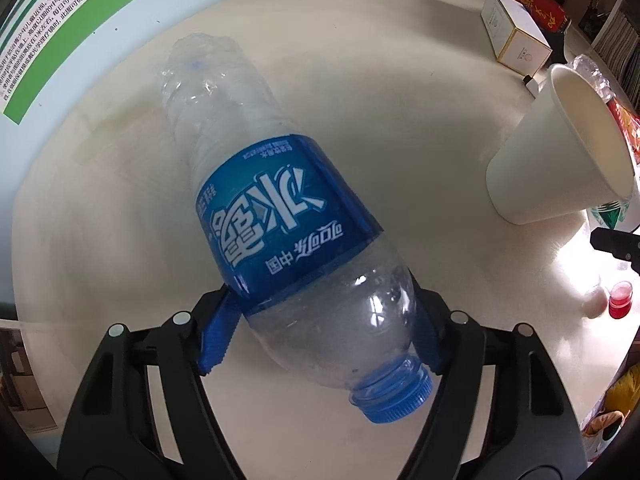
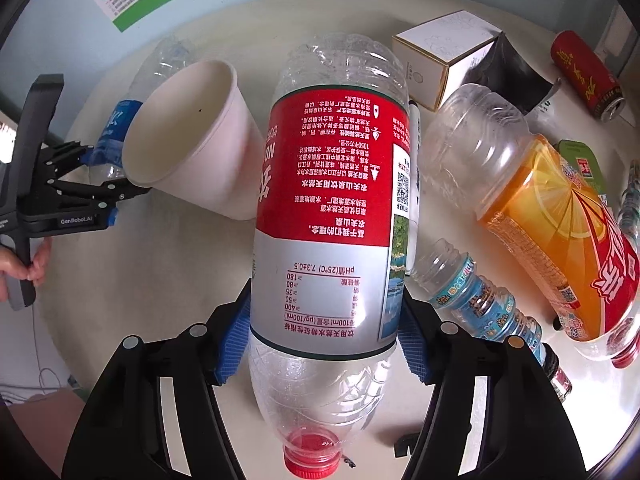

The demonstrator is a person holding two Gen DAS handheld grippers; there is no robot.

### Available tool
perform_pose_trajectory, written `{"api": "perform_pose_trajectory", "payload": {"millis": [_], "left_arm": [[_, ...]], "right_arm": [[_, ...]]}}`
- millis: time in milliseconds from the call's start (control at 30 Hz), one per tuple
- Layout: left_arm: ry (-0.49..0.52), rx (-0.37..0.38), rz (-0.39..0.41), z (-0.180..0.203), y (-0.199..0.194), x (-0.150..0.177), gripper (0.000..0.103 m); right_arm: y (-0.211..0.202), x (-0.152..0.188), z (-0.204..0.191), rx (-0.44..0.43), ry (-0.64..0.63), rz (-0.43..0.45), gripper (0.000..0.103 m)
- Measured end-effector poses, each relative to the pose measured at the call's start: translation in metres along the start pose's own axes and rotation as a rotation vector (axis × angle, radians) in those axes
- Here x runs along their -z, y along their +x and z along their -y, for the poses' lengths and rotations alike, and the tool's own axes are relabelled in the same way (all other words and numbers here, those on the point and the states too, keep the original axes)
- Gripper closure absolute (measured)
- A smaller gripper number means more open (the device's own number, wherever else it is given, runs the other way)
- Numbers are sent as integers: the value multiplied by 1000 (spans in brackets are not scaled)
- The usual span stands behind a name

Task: Collect trash
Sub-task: 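Grasp the blue-label water bottle with the left tool while the right tool grasps the red-label bottle, then carry both bottles to the teal bin and open both tools to drop them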

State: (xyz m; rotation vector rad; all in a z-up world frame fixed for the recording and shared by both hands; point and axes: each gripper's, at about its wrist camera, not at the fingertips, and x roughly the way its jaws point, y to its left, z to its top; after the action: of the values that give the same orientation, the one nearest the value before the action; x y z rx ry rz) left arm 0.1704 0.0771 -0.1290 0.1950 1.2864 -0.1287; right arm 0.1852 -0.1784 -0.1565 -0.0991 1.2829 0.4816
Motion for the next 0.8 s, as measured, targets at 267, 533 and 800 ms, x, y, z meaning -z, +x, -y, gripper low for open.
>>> {"api": "perform_pose_trajectory", "payload": {"millis": [267, 533, 800], "left_arm": [[23, -10, 57, 7, -35, 11, 33], [86, -13, 111, 18, -78, 29, 33], [234, 16, 198, 49, -127, 25, 33]], "right_arm": [[-27, 4, 6, -14, 32, 48, 39], [-56, 12, -2, -6, 23, 107, 39], [-107, 52, -2, -4, 55, 198, 39]]}}
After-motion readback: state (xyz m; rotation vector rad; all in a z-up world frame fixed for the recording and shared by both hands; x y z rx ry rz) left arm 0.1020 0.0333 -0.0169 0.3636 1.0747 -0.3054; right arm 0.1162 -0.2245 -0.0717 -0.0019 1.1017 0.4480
